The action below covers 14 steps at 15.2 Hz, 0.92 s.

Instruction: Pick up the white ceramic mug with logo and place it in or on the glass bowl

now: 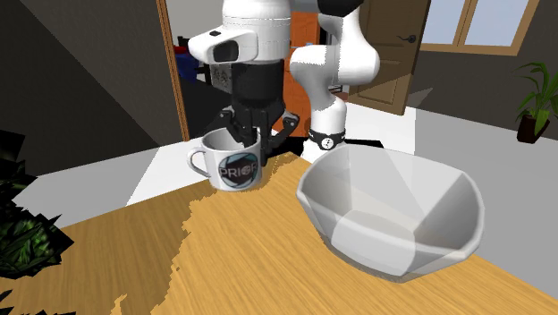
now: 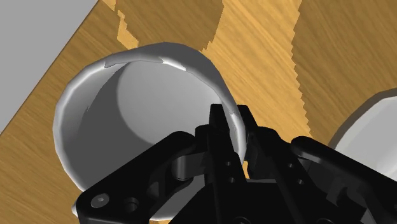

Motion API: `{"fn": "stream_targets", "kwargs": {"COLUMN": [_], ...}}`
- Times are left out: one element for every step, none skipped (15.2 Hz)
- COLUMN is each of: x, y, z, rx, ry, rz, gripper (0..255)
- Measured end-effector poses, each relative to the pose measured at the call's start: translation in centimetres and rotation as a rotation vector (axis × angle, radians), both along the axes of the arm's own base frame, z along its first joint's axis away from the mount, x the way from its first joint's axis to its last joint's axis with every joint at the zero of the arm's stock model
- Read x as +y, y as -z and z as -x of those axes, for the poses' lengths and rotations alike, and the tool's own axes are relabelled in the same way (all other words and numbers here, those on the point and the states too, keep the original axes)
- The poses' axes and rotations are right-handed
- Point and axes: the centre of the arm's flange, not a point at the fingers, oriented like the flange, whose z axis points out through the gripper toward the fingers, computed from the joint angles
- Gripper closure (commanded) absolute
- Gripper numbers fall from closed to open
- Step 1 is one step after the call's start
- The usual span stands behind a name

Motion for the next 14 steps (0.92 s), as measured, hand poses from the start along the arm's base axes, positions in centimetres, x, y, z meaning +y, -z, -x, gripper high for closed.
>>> {"fn": "stream_targets", "kwargs": {"x": [-0.1,-0.1,0.0,0.0,0.0,0.0,0.0,-0.1,0.0,0.0,0.0,-0.2,-0.1,-0.1], "y": [-0.5,-1.2,-1.7,-2.2,-2.7,-3.3,-3.7,-4.3,-4.9,-5.4,-6.0,-6.5,-7.0,-7.5], "z": [0.0,0.0,0.0,0.0,0.0,0.1,0.1,-0.1,0.0,0.0,0.0,0.1,0.1,0.2], "rx": [0.0,0.0,0.0,0.0,0.0,0.0,0.0,0.0,0.0,0.0,0.0,0.0,0.0,0.0], "ry": [0.0,0.0,0.0,0.0,0.0,0.0,0.0,0.0,0.0,0.0,0.0,0.0,0.0,0.0], "rz": [0.0,0.0,0.0,0.0,0.0,0.0,0.0,0.0,0.0,0.0,0.0,0.0,0.0,0.0], "gripper": [255,255,255,255,255,255,255,255,255,255,255,255,255,255]}}
